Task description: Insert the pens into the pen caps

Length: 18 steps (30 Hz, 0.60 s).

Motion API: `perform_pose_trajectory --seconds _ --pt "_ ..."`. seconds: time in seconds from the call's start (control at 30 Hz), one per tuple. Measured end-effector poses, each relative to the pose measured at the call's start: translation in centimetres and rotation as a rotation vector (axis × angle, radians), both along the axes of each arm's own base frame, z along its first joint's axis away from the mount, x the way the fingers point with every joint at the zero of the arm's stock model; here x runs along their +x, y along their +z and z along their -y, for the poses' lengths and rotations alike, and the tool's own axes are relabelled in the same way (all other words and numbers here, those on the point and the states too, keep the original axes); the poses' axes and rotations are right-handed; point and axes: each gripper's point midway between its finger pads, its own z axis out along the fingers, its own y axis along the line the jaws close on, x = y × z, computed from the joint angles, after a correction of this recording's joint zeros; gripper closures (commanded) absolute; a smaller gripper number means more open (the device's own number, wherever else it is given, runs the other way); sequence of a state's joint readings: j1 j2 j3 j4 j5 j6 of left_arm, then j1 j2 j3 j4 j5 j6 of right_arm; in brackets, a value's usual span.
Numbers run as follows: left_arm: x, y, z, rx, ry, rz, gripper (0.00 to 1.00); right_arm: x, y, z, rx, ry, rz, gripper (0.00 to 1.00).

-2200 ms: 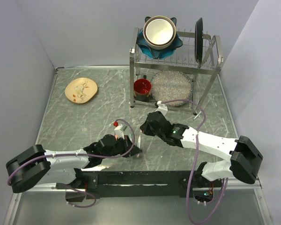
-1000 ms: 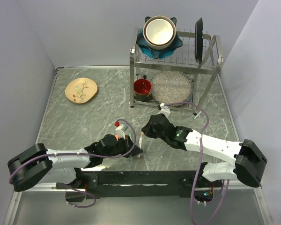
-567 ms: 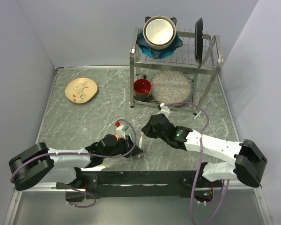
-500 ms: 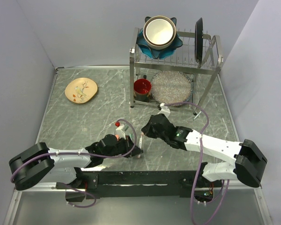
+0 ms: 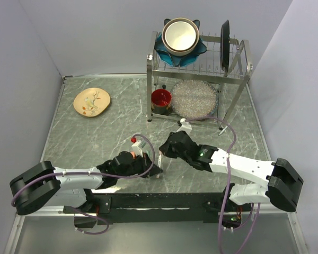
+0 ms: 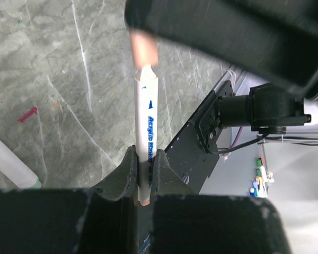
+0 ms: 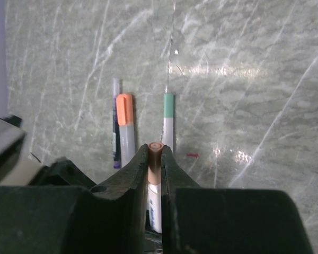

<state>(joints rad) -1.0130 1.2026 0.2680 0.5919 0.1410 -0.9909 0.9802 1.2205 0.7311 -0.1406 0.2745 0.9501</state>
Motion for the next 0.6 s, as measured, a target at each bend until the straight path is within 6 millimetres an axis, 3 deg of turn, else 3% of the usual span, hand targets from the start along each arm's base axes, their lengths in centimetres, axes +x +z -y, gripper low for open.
perform_pose_trajectory --seconds 0.2,0.6 --pt "-0.2 -0.2 -0.2 0.016 -0.001 -0.008 0.99 -0.9 -0.6 0.1 -0.011 0.004 -0.001 1.00" --pt "-0.6 1.2 -0.1 -0.006 -0.025 0.024 0.99 -2.1 0.9 0.1 0.137 0.046 0.073 0.97"
